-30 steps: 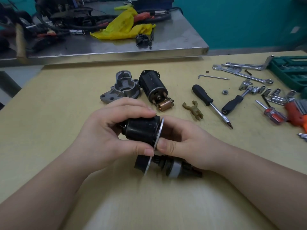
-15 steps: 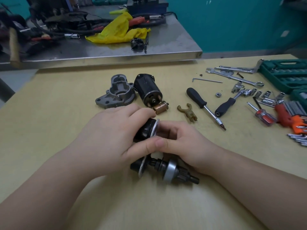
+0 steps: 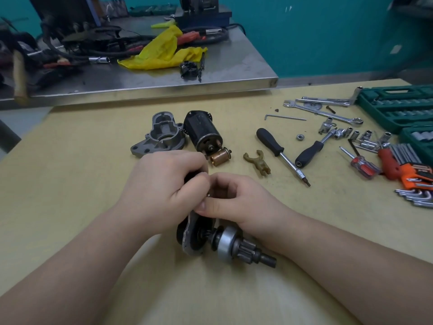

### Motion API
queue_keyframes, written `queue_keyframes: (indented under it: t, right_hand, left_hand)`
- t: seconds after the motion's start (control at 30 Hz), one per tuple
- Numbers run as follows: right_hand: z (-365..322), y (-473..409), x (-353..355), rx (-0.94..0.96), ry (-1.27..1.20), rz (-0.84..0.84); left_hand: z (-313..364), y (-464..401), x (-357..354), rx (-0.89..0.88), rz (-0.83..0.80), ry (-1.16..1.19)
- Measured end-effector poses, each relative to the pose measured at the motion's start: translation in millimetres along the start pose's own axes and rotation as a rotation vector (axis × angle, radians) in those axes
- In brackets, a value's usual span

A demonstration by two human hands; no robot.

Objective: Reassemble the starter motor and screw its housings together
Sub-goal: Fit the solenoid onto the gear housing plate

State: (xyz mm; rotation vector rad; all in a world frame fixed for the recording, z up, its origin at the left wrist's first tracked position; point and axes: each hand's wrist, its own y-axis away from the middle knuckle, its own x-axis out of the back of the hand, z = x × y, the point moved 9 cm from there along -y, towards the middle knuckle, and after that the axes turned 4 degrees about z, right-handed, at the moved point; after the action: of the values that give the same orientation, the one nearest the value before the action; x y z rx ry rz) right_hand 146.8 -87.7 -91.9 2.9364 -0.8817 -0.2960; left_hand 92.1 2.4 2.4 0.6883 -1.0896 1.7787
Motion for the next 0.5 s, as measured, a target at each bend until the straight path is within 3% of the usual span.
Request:
queue_keyframes:
  t: [0.13,0.27,0.5]
  right_hand:
    - [2.9,3.0,-5.5,-0.094,-0.114,-0.060]
    - [-1.2,1.1,-5.6,-0.105,-0.028,-0.081]
    - [1.2,5.2,-3.6,-0.219,-0.054,-0.182]
  left_hand:
    - [2.3,5.2,-0.4,0.045,0.099,0.218]
    - [-4.5,11.3,-9.0,0.142,0.169,0.365]
    - [-12.0,13.1,-29.4,0.197,0.047,0.435]
